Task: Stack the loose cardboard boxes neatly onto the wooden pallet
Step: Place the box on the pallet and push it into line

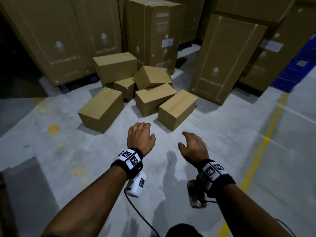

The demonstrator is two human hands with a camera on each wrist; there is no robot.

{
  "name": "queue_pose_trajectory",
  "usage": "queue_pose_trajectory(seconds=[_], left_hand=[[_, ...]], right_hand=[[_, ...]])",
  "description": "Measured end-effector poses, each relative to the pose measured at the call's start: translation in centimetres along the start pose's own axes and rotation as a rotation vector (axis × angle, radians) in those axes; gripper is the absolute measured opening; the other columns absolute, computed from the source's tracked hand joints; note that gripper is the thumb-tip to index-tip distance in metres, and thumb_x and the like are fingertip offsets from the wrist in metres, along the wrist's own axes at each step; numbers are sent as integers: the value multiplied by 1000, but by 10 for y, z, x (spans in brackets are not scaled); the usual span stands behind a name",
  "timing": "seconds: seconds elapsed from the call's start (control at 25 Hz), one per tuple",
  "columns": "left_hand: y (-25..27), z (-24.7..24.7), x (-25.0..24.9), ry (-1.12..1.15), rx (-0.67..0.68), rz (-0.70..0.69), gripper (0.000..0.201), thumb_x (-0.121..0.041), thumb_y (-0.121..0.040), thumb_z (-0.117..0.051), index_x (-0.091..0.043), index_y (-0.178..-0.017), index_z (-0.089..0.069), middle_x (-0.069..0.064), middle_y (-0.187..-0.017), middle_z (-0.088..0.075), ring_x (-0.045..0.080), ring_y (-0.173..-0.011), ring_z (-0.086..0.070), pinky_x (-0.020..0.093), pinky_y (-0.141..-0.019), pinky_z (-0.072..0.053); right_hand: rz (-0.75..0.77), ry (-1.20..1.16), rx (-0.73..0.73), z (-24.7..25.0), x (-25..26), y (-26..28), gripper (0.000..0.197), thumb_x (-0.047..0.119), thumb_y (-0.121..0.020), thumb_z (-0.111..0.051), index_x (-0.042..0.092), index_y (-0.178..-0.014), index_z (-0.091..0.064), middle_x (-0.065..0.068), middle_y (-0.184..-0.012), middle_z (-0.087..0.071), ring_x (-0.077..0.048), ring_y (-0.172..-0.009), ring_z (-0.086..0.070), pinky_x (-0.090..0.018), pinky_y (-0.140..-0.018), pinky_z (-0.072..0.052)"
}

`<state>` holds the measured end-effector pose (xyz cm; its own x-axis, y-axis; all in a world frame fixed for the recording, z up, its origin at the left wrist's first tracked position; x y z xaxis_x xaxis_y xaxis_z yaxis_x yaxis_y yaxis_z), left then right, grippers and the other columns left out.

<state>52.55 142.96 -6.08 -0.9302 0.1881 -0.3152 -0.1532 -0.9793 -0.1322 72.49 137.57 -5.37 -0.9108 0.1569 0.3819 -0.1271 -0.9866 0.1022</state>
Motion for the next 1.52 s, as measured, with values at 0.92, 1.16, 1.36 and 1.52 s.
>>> queue_pose_trajectory(seconds=[0.92, 1.16, 1.36, 1.52], left_hand=[[-437, -32, 252, -44, -162, 731, 48, -31, -91, -58, -8, -134, -57, 13, -135, -59, 33, -132, -45, 41, -110, -34], [-554, -19, 374, -16, -107, 774, 51, -35, -96, -53, -14, -142, -49, 8, -143, -52, 29, -139, -36, 38, -115, -27], [-622, 17, 448, -72, -121, 796, 51, -35, -99, -50, -14, -145, -45, 7, -149, -47, 29, -144, -30, 39, -118, -21], [-667, 22, 522, -130, -69, 858, 51, -37, -99, -47, -17, -146, -43, 5, -150, -46, 28, -146, -28, 41, -119, -16]], right_hand=[[636, 93, 329, -70, 240, -628, 54, 32, -100, -52, 15, -149, -42, -12, -150, -46, -33, -137, -40, -40, -110, -35], [621, 123, 380, -114, 349, -749, 53, 29, -98, -53, 16, -148, -44, -13, -143, -52, -34, -131, -45, -42, -106, -41], [628, 103, 403, -137, 437, -817, 54, 32, -99, -53, 18, -150, -41, -11, -146, -49, -32, -135, -43, -42, -108, -37], [677, 92, 436, -176, 507, -881, 53, 32, -100, -51, 17, -150, -40, -11, -150, -45, -32, -138, -39, -42, -111, -36]])
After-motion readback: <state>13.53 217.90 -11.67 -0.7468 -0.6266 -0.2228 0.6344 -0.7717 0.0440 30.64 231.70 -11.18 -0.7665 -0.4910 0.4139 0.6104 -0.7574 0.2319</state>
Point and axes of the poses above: each hand's wrist, its own y-axis away from the middle knuckle, its own z-axis out of the back of the hand, x = y × z, the point moved 2 cm from there along -y, towards the middle knuckle
